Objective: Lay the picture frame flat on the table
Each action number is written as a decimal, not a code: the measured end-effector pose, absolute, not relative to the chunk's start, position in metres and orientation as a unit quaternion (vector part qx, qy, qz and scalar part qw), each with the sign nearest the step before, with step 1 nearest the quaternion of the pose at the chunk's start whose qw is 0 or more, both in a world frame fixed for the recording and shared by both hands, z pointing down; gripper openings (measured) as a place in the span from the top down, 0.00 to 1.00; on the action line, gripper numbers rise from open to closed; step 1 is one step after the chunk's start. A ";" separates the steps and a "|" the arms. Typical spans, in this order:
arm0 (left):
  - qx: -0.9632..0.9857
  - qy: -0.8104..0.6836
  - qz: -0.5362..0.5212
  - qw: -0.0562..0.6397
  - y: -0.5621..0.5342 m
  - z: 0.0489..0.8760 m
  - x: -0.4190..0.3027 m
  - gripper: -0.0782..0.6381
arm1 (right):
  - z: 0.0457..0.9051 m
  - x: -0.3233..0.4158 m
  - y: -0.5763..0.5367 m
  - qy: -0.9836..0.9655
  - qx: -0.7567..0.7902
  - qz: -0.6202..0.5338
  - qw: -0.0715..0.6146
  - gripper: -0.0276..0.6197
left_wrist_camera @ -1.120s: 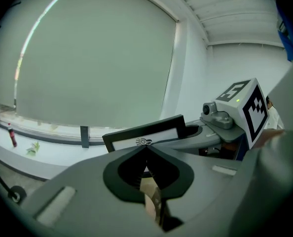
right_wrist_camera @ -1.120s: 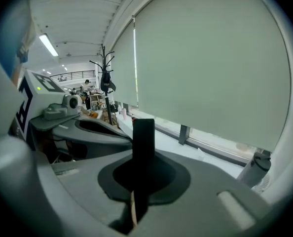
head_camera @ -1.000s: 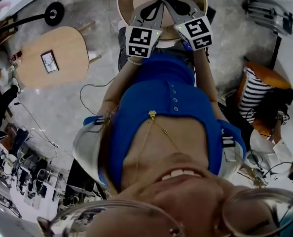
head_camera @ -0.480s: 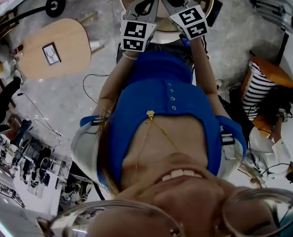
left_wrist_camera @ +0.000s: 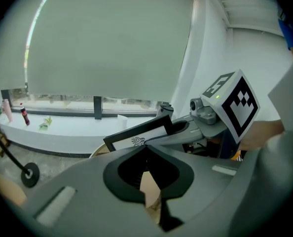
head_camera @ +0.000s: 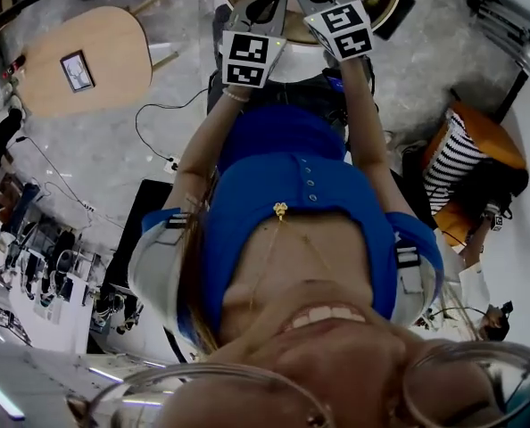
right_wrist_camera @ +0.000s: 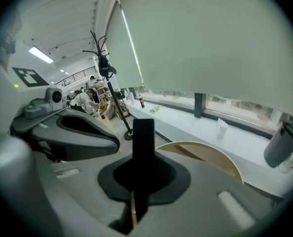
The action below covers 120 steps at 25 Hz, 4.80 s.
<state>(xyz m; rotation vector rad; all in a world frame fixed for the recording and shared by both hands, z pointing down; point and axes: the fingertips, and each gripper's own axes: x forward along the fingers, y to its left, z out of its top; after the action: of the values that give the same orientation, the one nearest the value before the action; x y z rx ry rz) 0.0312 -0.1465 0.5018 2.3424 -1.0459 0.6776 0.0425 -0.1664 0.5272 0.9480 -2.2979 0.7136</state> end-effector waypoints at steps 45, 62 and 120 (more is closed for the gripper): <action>0.766 -0.455 0.258 0.374 -0.098 0.684 0.004 0.90 | 0.787 0.027 -0.107 -0.800 0.214 0.383 0.409 0.94; 0.758 -0.450 0.262 0.393 -0.101 0.720 0.009 0.90 | 0.812 0.043 -0.135 -0.796 0.285 0.340 0.412 0.82; 0.781 -0.378 0.330 0.372 -0.110 0.775 0.052 0.90 | 0.843 0.117 -0.110 -0.731 0.397 0.358 0.424 0.45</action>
<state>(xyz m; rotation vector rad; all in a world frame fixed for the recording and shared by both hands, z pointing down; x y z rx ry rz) 0.0522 -0.1099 0.7751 2.0028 -0.9683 0.8452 0.1166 -0.1097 0.8427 0.9924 -1.8303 0.8954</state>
